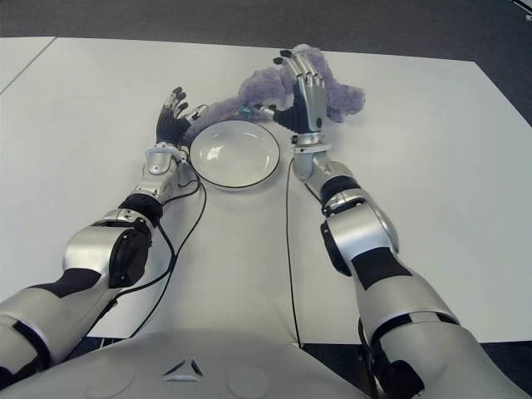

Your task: Put the doll into the plate.

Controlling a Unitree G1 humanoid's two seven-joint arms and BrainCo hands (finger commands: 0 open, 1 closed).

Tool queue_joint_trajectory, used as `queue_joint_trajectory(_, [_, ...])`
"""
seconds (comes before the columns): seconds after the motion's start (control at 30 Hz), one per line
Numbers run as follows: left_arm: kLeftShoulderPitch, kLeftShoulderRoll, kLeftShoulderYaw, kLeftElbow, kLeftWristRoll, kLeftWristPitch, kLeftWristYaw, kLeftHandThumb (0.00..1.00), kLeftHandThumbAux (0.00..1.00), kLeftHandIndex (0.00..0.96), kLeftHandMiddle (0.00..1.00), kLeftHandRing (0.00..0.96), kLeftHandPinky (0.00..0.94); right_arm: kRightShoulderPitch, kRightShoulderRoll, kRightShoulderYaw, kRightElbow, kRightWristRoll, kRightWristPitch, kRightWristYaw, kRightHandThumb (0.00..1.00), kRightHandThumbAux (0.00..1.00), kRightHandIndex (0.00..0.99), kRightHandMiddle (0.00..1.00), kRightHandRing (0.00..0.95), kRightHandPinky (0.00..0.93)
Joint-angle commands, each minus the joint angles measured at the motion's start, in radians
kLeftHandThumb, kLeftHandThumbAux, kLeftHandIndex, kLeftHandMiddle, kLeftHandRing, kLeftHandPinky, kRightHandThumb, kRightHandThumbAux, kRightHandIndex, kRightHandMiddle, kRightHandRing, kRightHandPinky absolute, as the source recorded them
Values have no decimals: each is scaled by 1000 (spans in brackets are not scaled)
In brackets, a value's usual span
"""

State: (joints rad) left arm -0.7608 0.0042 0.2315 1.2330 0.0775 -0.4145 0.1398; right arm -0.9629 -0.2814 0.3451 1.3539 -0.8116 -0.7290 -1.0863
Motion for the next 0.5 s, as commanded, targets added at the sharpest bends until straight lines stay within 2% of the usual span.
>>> queue_joint_trajectory(0.03, [201, -34, 11, 138, 1, 140, 10, 0, 677, 69, 89, 90, 139, -28, -32, 1, 13, 30, 52, 94, 85, 760, 258, 225, 225, 253])
queue_joint_trajectory(0.3, [199, -36, 11, 137, 0, 140, 11, 0, 692, 70, 88, 93, 141, -20, -84, 21, 17, 21, 101, 163, 153, 744, 258, 222, 219, 254])
queue_joint_trajectory(0.5, [199, -36, 8, 138, 3, 142, 12, 0, 686, 67, 86, 90, 135, -23, -105, 45, 18, 4, 140, 189, 151, 740, 257, 221, 215, 244])
